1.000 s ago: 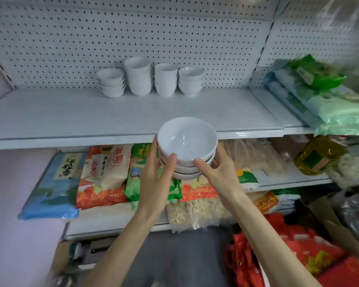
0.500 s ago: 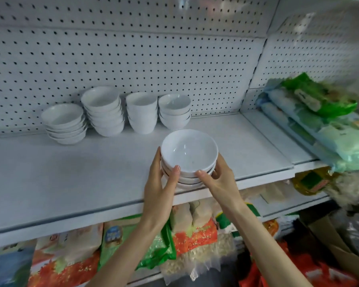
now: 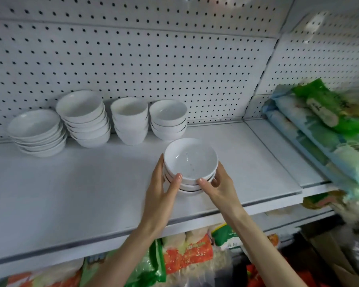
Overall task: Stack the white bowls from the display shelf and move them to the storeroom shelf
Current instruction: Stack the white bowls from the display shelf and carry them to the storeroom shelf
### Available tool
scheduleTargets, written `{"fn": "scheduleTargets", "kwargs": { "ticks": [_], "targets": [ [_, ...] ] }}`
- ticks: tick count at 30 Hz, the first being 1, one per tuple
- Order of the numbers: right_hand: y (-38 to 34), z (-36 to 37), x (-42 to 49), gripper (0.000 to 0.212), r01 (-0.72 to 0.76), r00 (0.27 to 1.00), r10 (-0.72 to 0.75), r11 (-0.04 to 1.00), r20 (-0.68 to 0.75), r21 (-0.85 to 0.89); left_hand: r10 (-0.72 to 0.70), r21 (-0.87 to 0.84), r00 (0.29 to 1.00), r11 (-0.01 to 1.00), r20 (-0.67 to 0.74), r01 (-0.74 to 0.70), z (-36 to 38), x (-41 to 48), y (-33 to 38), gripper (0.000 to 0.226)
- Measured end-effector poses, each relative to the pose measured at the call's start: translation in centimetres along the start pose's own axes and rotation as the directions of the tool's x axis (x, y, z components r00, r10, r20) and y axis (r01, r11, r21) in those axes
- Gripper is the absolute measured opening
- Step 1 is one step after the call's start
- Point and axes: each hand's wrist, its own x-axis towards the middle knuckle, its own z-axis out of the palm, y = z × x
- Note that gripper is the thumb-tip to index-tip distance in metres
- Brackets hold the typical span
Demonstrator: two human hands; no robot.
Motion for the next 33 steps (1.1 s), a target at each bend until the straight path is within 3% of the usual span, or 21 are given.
{"fn": "scheduleTargets", "kwargs": {
  "ticks": [9,16,22,26,29,31,33],
  "targets": [
    [1.3,-2.7,2.4,0.067,-0.012,1.0,0.013,0.999,0.016,-0.036,-0.009,-0.005,1.0,1.0,0.016,0.009,2.5,2.3,-0.9,0.073],
    [2.7,-4.4,3.7,0.079,-0.014,0.998,0.017,0.998,0.056,-0.06,0.065,-0.023,0.996,0.998,0.053,-0.064,3.1,3.9,-0.7,0.066],
    [3.5,-4.5,4.3,0.11,0.038,0.997,-0.026,0.987,0.079,-0.156,0.046,-0.015,0.996,0.999,0.076,-0.045,3.0,4.4,-0.8,0.063],
    [4.2,-4.1,4.3,0.118,0.066,0.998,-0.062,0.979,0.025,-0.192,0.043,0.082,0.994,0.995,0.104,-0.052,1.9,4.8,-0.9,0.057],
    [4.5,-4.3,4.5,0.119,0.05,0.999,-0.053,0.987,-0.013,-0.154,0.056,0.166,0.998,0.984,0.014,-0.057,1.0,4.9,-0.7,0.048],
    [4.6,-4.7,5.0,0.117,0.041,0.999,-0.045,0.989,-0.023,-0.14,0.128,0.245,0.987,0.964,-0.096,-0.101,-0.2,5.4,-0.6,0.054],
    [4.7,-5.1,5.9,0.115,0.05,0.998,-0.055,0.987,-0.032,-0.154,0.267,0.464,0.958,0.865,-0.107,-0.189,-1.8,6.2,-0.3,0.056]
  ]
}}
